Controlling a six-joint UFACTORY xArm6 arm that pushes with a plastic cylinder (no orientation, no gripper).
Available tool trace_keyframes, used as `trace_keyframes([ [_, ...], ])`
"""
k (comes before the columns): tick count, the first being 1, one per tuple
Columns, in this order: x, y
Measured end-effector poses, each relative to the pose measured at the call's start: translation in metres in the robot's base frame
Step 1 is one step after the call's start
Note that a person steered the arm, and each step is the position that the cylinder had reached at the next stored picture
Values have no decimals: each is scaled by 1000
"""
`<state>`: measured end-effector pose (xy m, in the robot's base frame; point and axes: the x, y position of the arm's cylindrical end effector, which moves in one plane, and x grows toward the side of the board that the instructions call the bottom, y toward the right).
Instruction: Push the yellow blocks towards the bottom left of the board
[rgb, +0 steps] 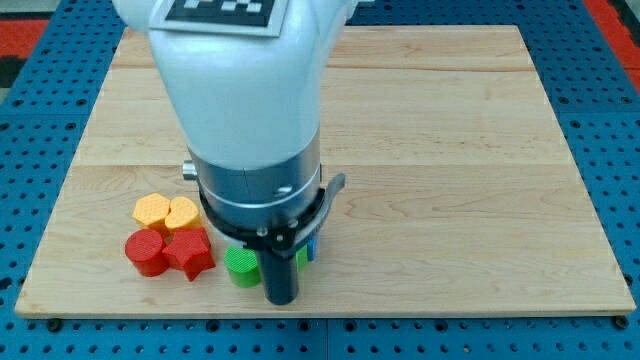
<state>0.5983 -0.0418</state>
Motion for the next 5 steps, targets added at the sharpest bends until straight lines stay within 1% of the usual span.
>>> trace_keyframes([
  [1,-4,-2],
  [2,19,-7],
  [3,19,-12],
  [4,-2,-12],
  [5,-2,-14],
])
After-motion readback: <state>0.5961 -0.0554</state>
